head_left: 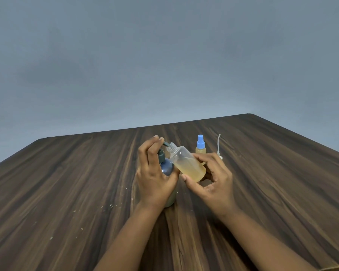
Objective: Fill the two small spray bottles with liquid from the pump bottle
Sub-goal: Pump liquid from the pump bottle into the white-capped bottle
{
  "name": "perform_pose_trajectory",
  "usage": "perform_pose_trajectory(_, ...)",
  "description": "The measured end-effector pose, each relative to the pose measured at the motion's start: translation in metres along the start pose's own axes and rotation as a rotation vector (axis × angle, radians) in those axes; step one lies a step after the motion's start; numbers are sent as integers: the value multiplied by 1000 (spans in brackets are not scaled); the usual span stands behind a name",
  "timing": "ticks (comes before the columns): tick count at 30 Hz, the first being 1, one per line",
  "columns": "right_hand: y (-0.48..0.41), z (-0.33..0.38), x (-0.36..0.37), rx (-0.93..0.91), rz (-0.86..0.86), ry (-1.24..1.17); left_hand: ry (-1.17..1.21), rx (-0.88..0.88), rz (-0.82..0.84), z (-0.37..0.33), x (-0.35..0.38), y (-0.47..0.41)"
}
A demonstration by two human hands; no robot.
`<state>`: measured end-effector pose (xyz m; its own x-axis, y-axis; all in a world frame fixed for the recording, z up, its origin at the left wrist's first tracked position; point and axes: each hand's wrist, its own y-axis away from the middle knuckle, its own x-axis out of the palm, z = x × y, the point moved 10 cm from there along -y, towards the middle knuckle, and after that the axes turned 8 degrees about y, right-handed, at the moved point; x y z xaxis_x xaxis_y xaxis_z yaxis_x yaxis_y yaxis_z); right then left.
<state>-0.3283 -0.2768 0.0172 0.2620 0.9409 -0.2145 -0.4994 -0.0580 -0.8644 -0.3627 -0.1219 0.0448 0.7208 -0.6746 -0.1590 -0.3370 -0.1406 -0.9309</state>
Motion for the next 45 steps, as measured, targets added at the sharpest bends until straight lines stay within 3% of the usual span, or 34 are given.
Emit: perform_pose_trajectory(45, 0, 4, 0, -19, 6, -7, -43, -2, -18, -1, 1, 3)
